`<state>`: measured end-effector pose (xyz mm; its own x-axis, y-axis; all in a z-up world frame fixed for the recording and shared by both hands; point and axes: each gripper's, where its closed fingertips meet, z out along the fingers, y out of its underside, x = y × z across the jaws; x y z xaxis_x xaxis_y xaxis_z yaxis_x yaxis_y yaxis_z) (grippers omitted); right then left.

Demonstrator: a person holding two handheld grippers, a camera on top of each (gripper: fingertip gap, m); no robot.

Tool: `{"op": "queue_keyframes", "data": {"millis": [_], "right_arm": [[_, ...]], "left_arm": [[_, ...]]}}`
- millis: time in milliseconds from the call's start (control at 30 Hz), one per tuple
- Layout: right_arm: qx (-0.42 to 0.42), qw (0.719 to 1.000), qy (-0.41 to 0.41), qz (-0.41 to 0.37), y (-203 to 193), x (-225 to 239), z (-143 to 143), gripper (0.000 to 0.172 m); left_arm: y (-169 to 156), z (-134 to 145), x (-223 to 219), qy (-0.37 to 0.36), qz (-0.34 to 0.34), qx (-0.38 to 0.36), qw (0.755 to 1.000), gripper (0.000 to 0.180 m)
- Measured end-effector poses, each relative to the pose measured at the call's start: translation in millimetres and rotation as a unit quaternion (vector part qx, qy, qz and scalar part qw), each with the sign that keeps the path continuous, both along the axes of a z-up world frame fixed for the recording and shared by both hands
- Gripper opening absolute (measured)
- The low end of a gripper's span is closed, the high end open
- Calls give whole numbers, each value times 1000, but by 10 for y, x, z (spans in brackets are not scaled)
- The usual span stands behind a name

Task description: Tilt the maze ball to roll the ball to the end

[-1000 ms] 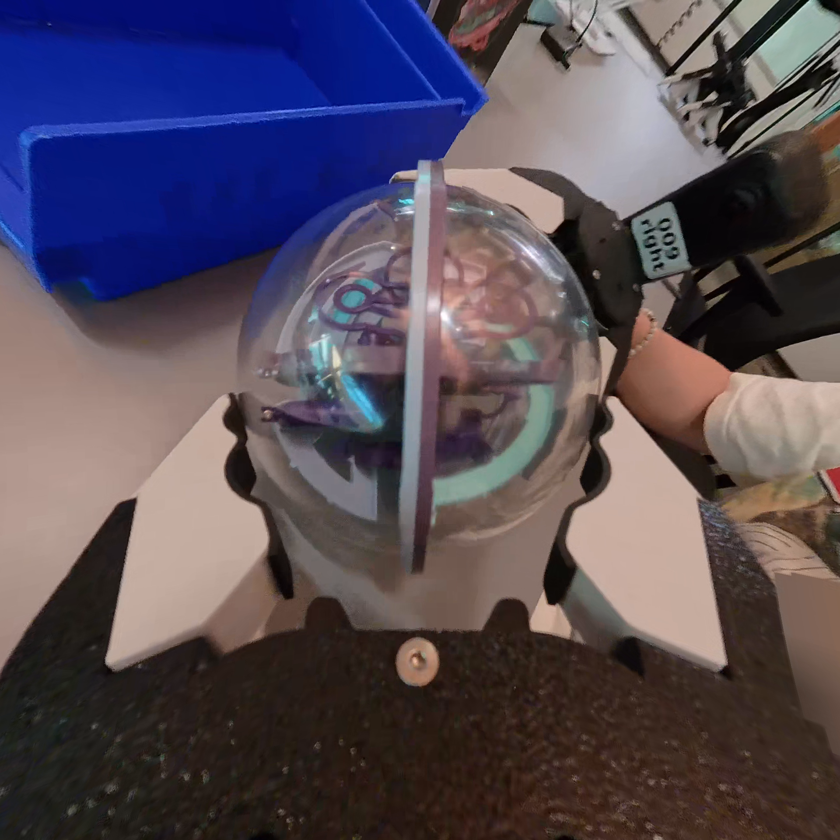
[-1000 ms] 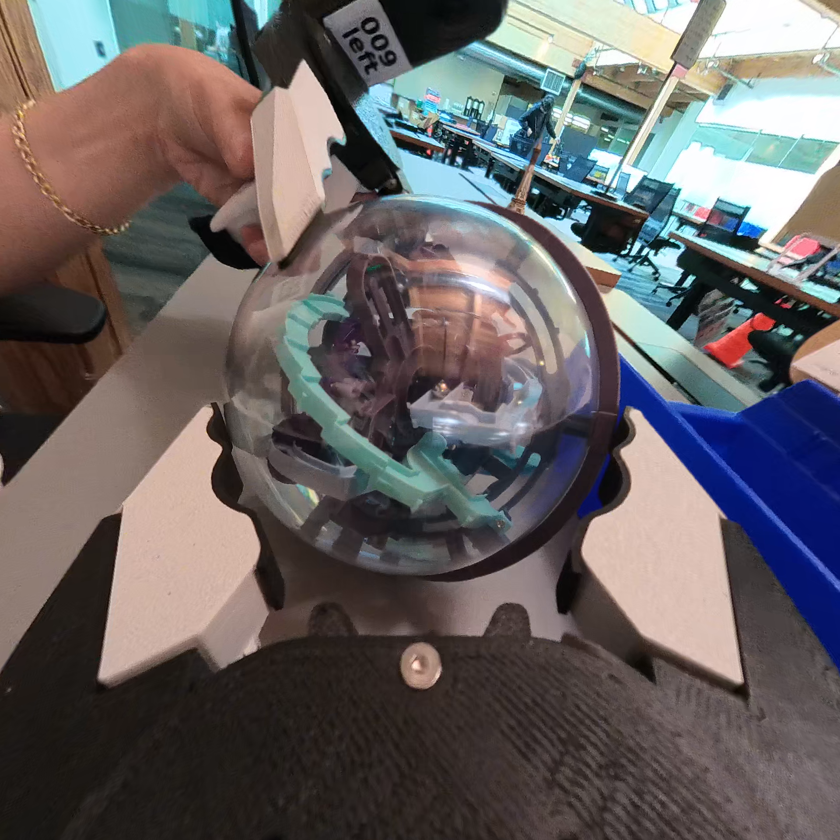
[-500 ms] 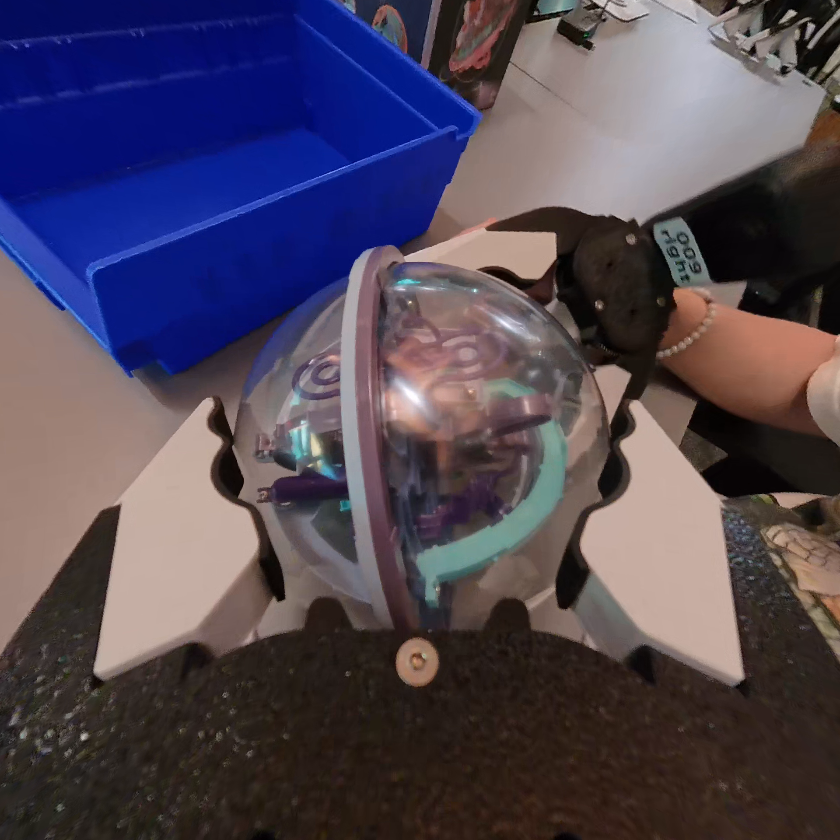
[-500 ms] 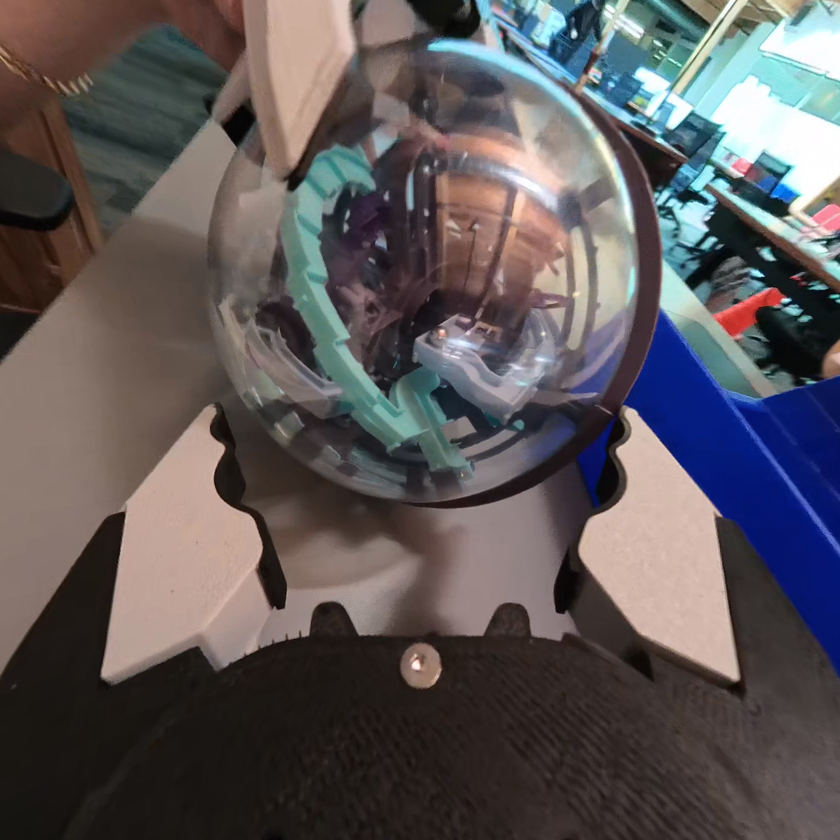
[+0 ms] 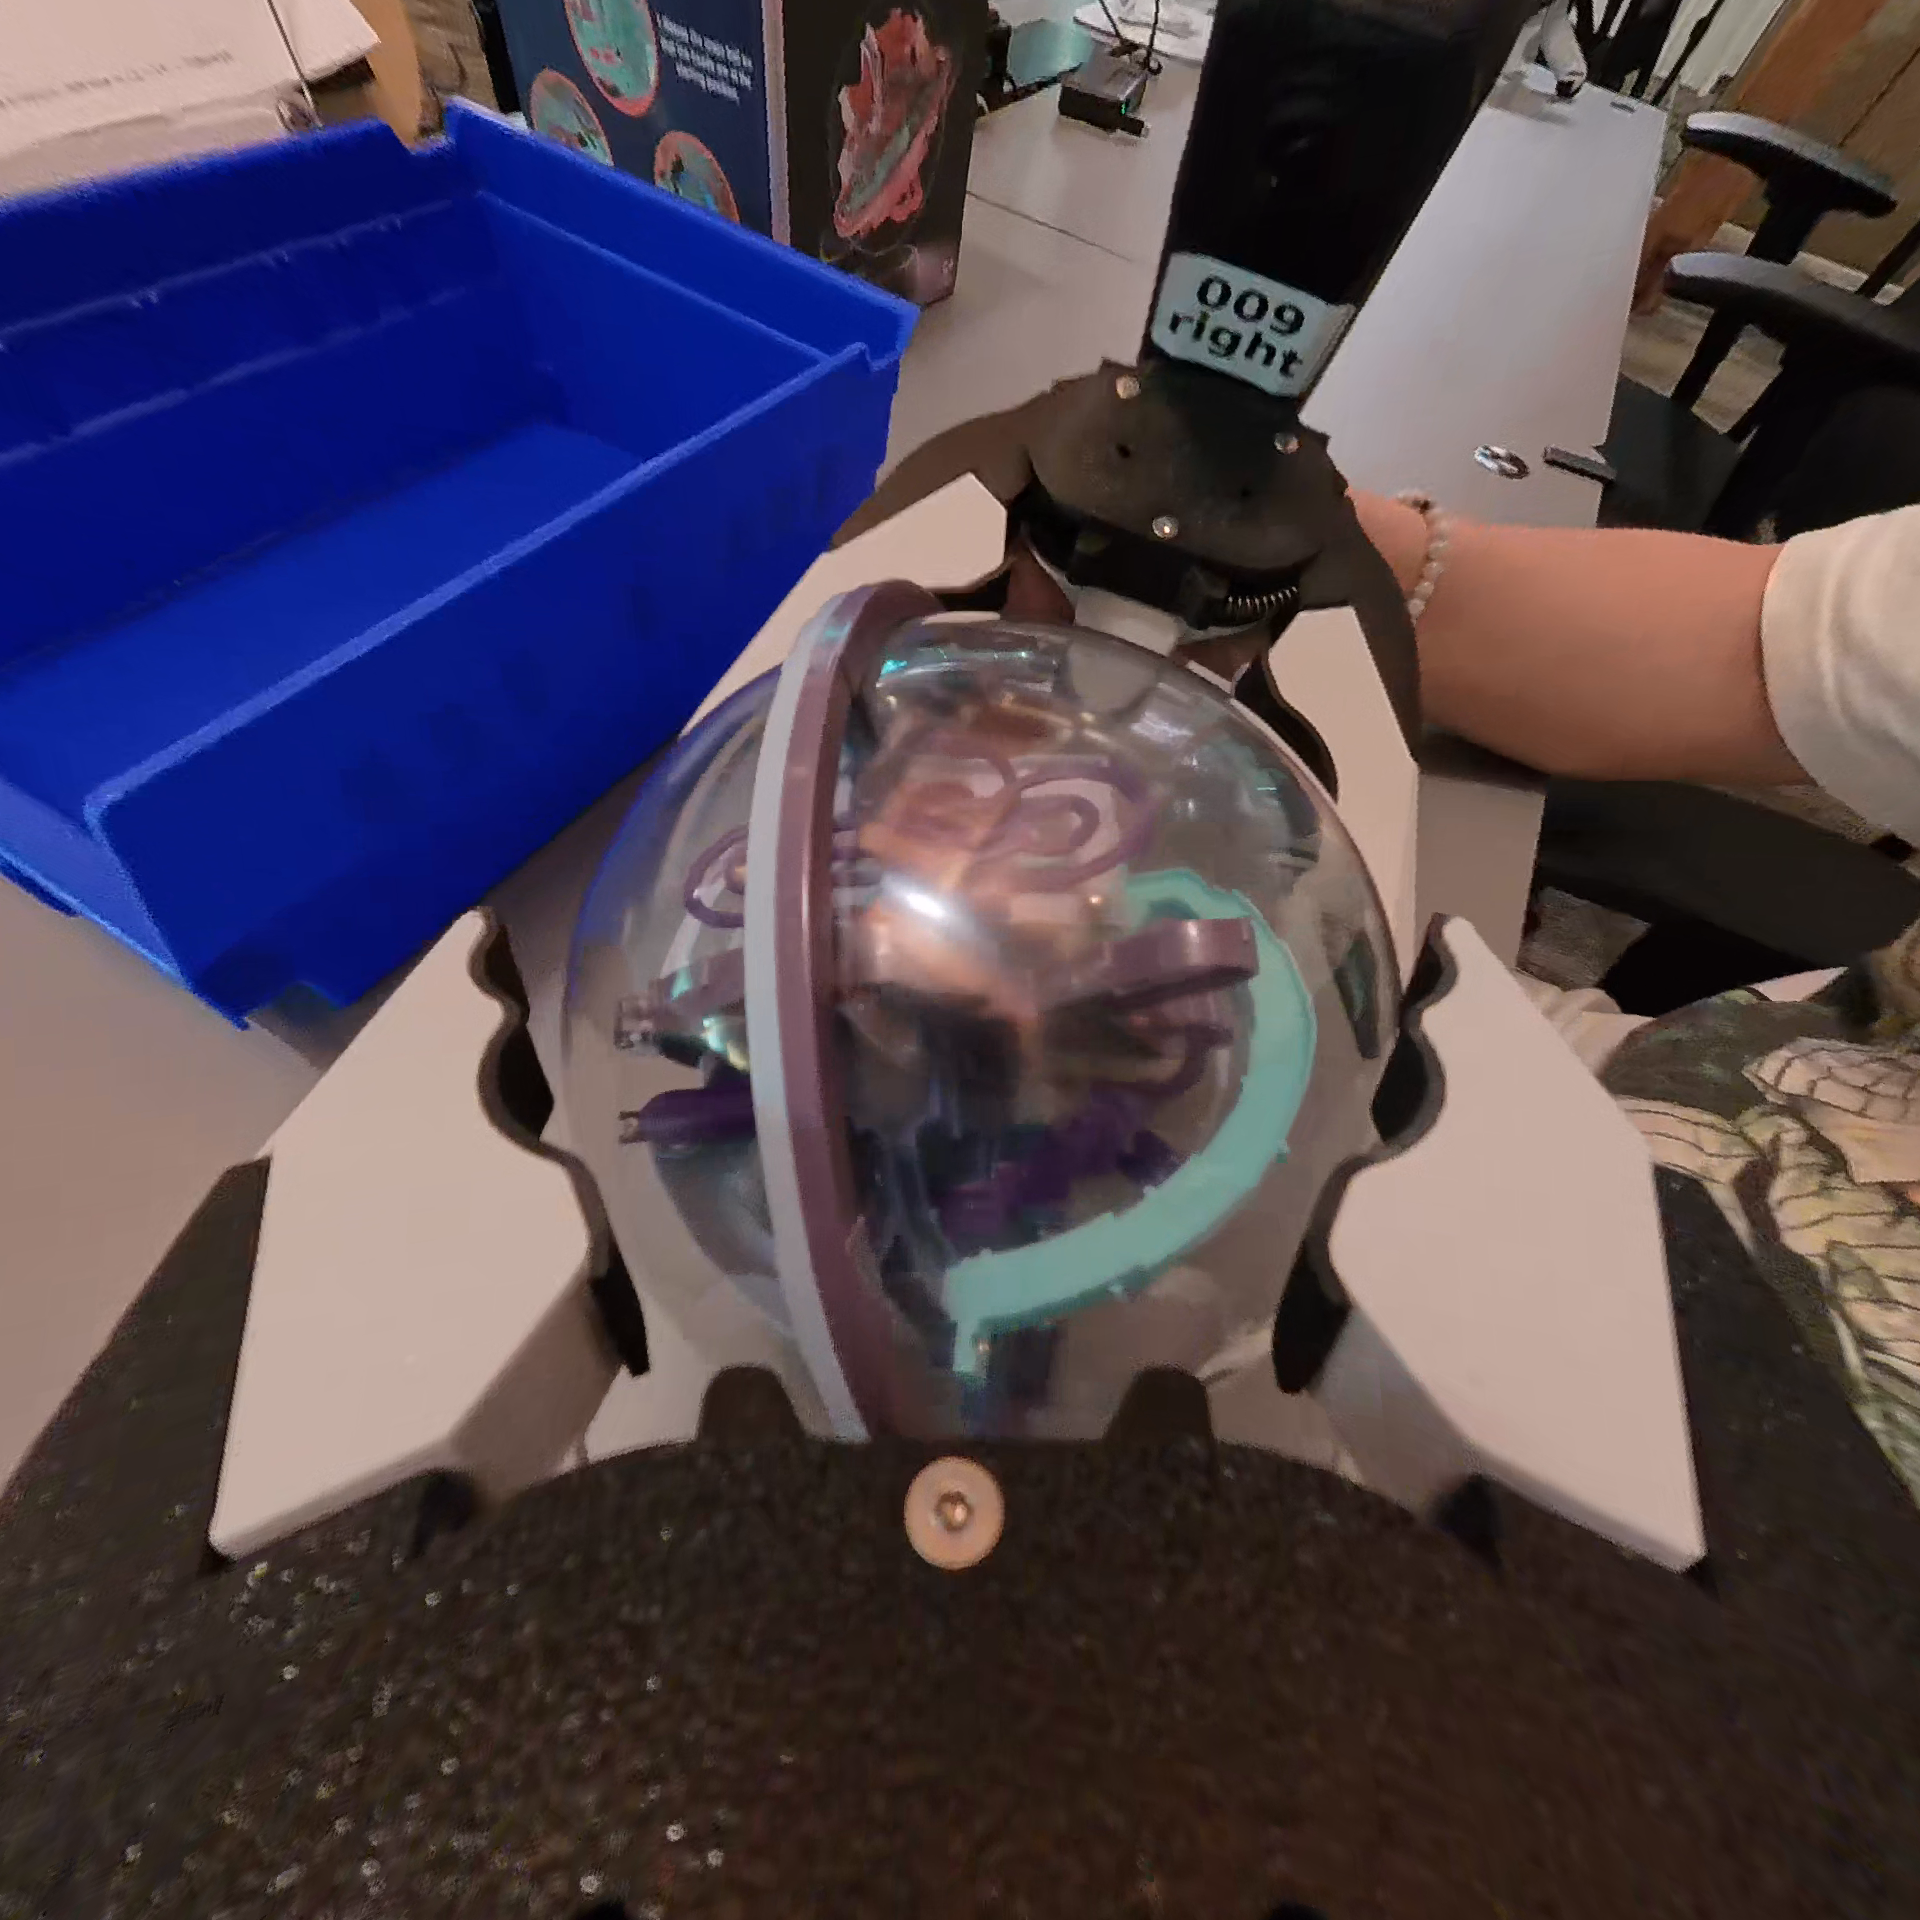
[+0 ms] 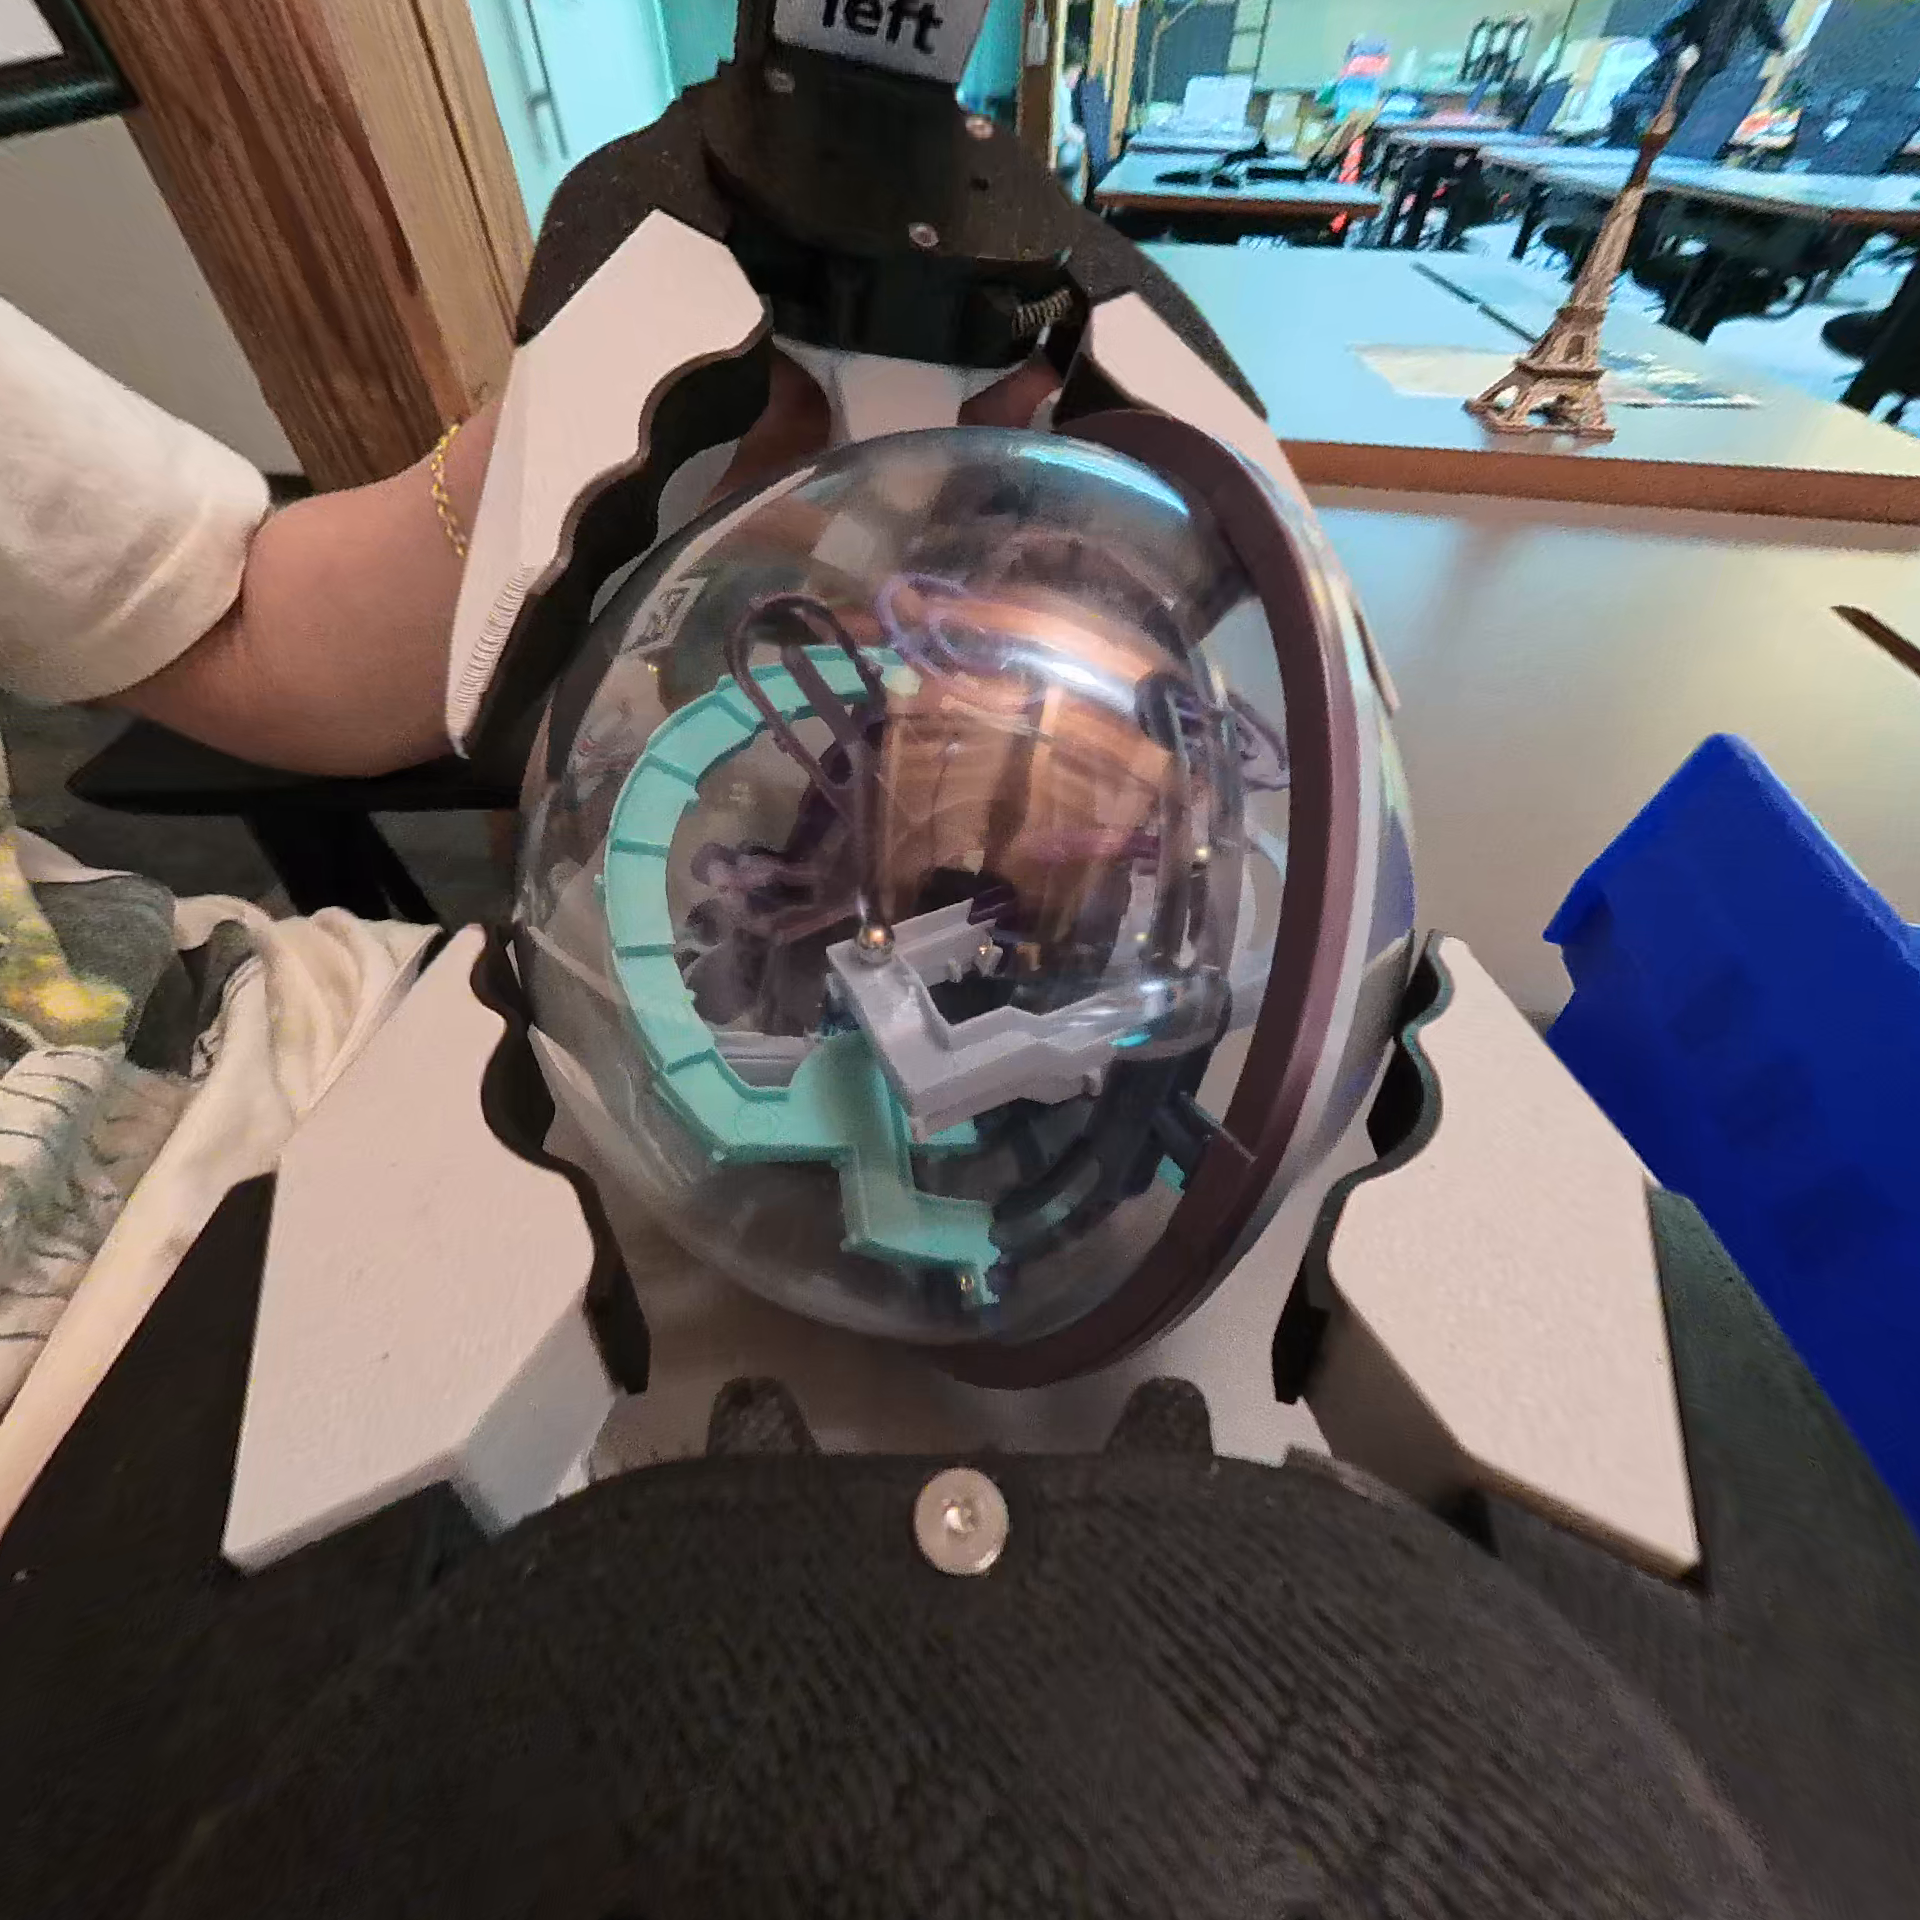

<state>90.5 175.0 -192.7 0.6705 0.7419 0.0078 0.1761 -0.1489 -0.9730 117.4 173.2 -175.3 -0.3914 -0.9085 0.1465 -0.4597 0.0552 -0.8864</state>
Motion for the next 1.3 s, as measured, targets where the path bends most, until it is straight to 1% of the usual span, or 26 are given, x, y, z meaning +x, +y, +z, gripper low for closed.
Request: {"op": "queue_keyframes", "data": {"millis": [67,133,233,267,333,433,533,633,667,700,733,800,900,1033,1067,1167,1267,1300], "right_arm": [[7,1000,-3,-17,-7,45,-17,157],[25,998,-22,-52,20,128,-39,157],[61,989,-85,-101,55,253,-152,158],[65,989,-80,-109,51,265,-157,157],[66,985,-89,-129,56,305,-165,157],[73,976,-117,-168,104,372,-197,157],[73,967,-146,-195,163,418,-244,156],[73,964,-158,-199,179,419,-267,147],[77,965,-157,-194,174,395,-259,143],[84,966,-154,-189,169,360,-240,142],[87,966,-152,-190,170,338,-228,144],[81,966,-156,-191,177,329,-251,150],[79,970,-143,-178,152,302,-215,151],[112,973,-90,-179,114,338,99,144],[114,974,-75,-180,111,368,141,141],[81,983,-44,-158,73,395,77,145],[78,988,-23,-133,21,352,92,144],[79,989,-21,-123,12,317,90,141]], "left_arm": [[13,49,41,-25,12,17,999,157],[47,58,89,-34,34,27,998,157],[48,6,157,-30,54,26,998,158],[41,22,179,-42,55,28,997,157],[58,16,192,-43,68,22,996,157],[143,13,225,-36,99,-2,994,157],[276,90,255,-64,133,-12,989,157],[451,163,281,-94,174,-18,980,156],[461,162,281,-98,172,-22,980,153],[447,140,282,-97,161,-23,982,154],[458,119,284,-96,159,-20,982,157],[448,116,272,-104,141,-15,984,156],[441,114,250,-121,112,8,986,156],[315,139,227,-148,59,32,987,156],[280,144,220,-153,47,41,986,156],[195,158,186,-169,14,59,984,156],[117,174,133,-190,-21,73,979,156],[82,179,112,-199,-35,81,976,156]]}}
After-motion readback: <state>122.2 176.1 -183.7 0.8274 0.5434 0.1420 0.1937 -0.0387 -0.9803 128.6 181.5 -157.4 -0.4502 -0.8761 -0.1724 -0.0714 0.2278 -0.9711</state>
